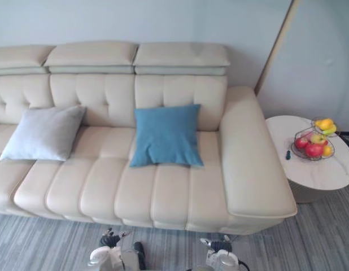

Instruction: Pick up cushions and gather them together orderly.

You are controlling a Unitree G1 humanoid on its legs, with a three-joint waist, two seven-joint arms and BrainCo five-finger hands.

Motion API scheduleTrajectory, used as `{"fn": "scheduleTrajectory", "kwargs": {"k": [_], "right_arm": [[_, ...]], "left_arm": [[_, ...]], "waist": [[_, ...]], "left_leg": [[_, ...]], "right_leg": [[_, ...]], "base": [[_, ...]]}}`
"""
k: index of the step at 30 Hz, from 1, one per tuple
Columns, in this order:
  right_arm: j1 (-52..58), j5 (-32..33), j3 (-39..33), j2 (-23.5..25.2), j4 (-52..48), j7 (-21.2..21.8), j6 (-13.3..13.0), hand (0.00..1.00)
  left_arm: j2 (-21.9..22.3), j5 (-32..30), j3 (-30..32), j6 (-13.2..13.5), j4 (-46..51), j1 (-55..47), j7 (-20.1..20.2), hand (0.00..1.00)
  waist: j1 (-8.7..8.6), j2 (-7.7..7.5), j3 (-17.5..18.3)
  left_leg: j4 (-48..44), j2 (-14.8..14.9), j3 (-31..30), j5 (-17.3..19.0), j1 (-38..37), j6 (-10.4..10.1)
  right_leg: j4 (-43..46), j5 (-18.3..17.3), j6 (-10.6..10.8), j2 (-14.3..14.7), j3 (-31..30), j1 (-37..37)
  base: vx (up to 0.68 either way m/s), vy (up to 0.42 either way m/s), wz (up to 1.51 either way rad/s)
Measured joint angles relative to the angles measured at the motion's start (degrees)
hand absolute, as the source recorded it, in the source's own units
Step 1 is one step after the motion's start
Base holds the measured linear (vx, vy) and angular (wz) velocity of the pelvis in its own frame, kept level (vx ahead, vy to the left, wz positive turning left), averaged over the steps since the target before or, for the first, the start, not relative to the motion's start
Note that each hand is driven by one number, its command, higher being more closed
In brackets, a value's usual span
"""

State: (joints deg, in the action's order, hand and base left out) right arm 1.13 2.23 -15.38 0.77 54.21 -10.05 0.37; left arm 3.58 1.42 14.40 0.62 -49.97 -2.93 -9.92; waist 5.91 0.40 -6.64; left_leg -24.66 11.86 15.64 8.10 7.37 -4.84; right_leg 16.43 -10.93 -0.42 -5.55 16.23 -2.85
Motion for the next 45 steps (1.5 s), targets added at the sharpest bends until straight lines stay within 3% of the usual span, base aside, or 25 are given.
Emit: {"fn": "scheduleTrajectory", "kwargs": {"k": [2, 4, 6, 9, 17, 18, 28, 37, 40, 42, 45], "right_arm": [[-0.08, -0.02, -1.5, 0.62, 0.92, 0.09, 0.19, 0.0], [1.23, -0.05, -2.4, 2.75, 0.96, 0.3, 0.71, 0.0], [1.69, -0.06, -3.05, 2.92, 0.99, 0.42, 1.01, 0.0], [2.42, -0.06, -3.82, 2.95, 0.73, 0.44, 1.12, 0.0], [2.79, -0.04, -5.39, 2.49, 0.74, 0.62, 1.12, 0.0], [3.47, -0.04, -7.55, 1.86, 1.55, 1.06, 1.21, 0.0], [3.46, -0.06, -7.56, 1.81, 1.55, 1.37, 1.43, 0.0], [3.61, -0.04, -7.57, 1.32, 1.51, 2.97, 2.69, 0.0], [3.41, -0.03, -7.49, 1.25, 1.28, 3.04, 2.67, 0.0], [3.25, -0.03, -6.75, 1.15, 1.21, 3.07, 2.66, 0.0], [3.04, -0.03, -5.78, 0.65, 1.07, 3.06, 2.69, 0.0]], "left_arm": [[0.03, -0.01, 0.38, -0.15, -0.96, 0.1, 0.04, 0.0], [-1.31, -0.06, 0.49, -0.23, -1.4, -0.1, 0.0, 0.0], [-1.77, -0.13, 0.48, -0.4, -1.92, -0.57, 0.02, 0.0], [-1.7, -0.15, 0.47, -0.55, -2.57, -1.19, 0.06, 0.0], [-1.72, -0.19, 2.55, -1.12, -5.07, -3.26, 0.08, 0.0], [-2.25, -0.16, 4.48, -1.26, -6.3, -3.43, 0.14, 0.0], [-2.28, -0.13, 4.49, -1.29, -6.31, -3.28, 0.44, 0.0], [-2.82, -0.14, 4.32, -2.25, -7.01, -2.74, 3.75, 0.0], [-3.01, -0.18, 4.28, -2.44, -7.01, -2.24, 4.05, 0.0], [-3.35, -0.14, 4.12, -2.52, -7.04, -2.05, 4.1, 0.0], [-3.27, -0.1, 4.13, -2.54, -7.46, -0.74, 4.05, 0.0]], "waist": [[-0.23, 0.18, 0.38], [-0.5, -1.59, 2.0], [-0.64, -2.16, 2.57], [-1.36, -1.79, 3.82], [-1.39, -0.48, 5.75], [-1.35, -1.4, 5.43], [-1.66, -1.54, 4.94], [-2.88, -1.05, 2.94], [-2.88, -1.23, 2.02], [-2.96, -2.12, 1.96], [-3.33, -1.53, 1.25]], "left_leg": [[8.66, -1.83, -0.11, 1.68, -3.81, -0.84], [12.14, -3.74, 1.21, -0.2, -4.05, 0.48], [14.0, -5.62, 2.06, -0.62, -5.74, 1.18], [16.91, -7.89, 2.75, -1.08, -7.57, 2.19], [20.84, -9.1, 4.21, -2.06, -11.58, 2.72], [24.51, -10.73, 4.07, -2.47, -14.43, 2.85], [24.92, -10.57, 4.25, -2.47, -15.48, 2.85], [26.25, -9.78, 7.5, -2.48, -18.87, 2.53], [23.67, -8.36, 9.66, -1.21, -19.03, 1.07], [19.03, -7.7, 9.49, -0.57, -16.64, 0.83], [17.57, -7.16, 9.86, -0.41, -15.32, 0.88]], "right_leg": [[-1.24, 1.48, 1.28, -0.04, -1.18, -0.53], [-4.58, 3.97, 2.56, -1.25, -1.52, -0.46], [-8.01, 6.88, 3.61, -2.06, -2.36, 1.19], [-10.77, 8.43, 4.61, -3.43, -2.67, 3.02], [-13.29, 9.62, 5.45, -3.25, -4.16, 4.92], [-15.51, 9.48, 5.44, -3.38, -4.05, 6.98], [-14.18, 8.62, 5.57, -3.66, -3.94, 7.15], [-13.93, 8.14, 5.99, -3.12, -5.09, 8.81], [-13.63, 8.2, 5.89, -1.82, -8.04, 8.18], [-12.53, 8.46, 5.49, -1.19, -12.01, 5.42], [-11.35, 8.89, 4.91, -0.25, -15.7, 1.81]], "base": [[-0.09, 0.248, -0.13], [-0.04, 0.212, -0.14], [-0.01, 0.206, -0.23], [-0.04, 0.146, -0.05], [0.04, 0.05, -0.1], [0.04, 0.01, -0.02], [0.0, -0.002, 0.0], [-0.02, -0.014, -0.12], [-0.04, -0.051, -0.5], [-0.03, -0.063, -0.81], [-0.06, -0.081, -0.85]]}}
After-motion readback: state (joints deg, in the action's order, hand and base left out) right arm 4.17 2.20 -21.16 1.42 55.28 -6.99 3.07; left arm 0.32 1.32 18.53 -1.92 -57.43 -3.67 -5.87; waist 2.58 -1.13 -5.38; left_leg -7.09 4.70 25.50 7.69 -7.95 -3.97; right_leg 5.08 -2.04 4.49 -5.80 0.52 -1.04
